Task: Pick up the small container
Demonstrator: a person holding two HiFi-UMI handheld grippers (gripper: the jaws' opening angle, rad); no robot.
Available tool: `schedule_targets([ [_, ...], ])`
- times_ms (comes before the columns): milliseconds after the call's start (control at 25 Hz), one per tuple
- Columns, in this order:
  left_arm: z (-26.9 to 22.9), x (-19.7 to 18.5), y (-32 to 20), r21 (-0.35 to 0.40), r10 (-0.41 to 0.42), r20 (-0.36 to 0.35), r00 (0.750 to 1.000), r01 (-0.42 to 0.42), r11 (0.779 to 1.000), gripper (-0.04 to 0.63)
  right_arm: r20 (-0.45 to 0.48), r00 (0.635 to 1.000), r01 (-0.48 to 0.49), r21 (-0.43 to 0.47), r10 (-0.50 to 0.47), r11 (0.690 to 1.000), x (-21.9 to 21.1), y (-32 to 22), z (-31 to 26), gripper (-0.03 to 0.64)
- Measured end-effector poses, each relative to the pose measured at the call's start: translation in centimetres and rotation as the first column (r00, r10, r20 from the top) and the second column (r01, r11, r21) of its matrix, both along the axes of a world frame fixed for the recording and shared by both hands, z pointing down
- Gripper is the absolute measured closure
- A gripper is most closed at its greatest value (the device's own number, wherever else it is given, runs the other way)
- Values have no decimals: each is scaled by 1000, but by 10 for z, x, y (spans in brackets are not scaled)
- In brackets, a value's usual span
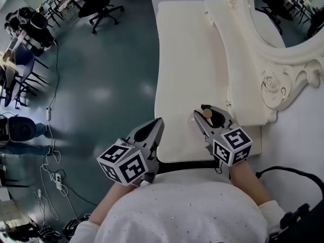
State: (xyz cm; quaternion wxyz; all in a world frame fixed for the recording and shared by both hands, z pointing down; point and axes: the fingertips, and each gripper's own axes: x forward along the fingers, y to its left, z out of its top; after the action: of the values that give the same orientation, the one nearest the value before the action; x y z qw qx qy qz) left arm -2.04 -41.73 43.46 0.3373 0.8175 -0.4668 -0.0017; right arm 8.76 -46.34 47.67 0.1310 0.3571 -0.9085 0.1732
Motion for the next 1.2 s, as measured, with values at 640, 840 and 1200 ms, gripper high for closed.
schedule_targets([
  [640, 1, -18, 14, -19, 33, -15, 999, -33, 999, 595, 21, 996, -89, -13, 89, 996, -6, 12, -10, 489],
  [840, -5, -33, 30, -16, 62, -22, 998, -63, 998, 595, 26, 988, -154, -17, 154, 988, -8, 28, -19, 489],
  [1200, -16, -37, 56, 7, 129, -47, 991, -129, 992, 595, 57, 973, -226, 13, 225, 974, -14, 68, -38, 489],
])
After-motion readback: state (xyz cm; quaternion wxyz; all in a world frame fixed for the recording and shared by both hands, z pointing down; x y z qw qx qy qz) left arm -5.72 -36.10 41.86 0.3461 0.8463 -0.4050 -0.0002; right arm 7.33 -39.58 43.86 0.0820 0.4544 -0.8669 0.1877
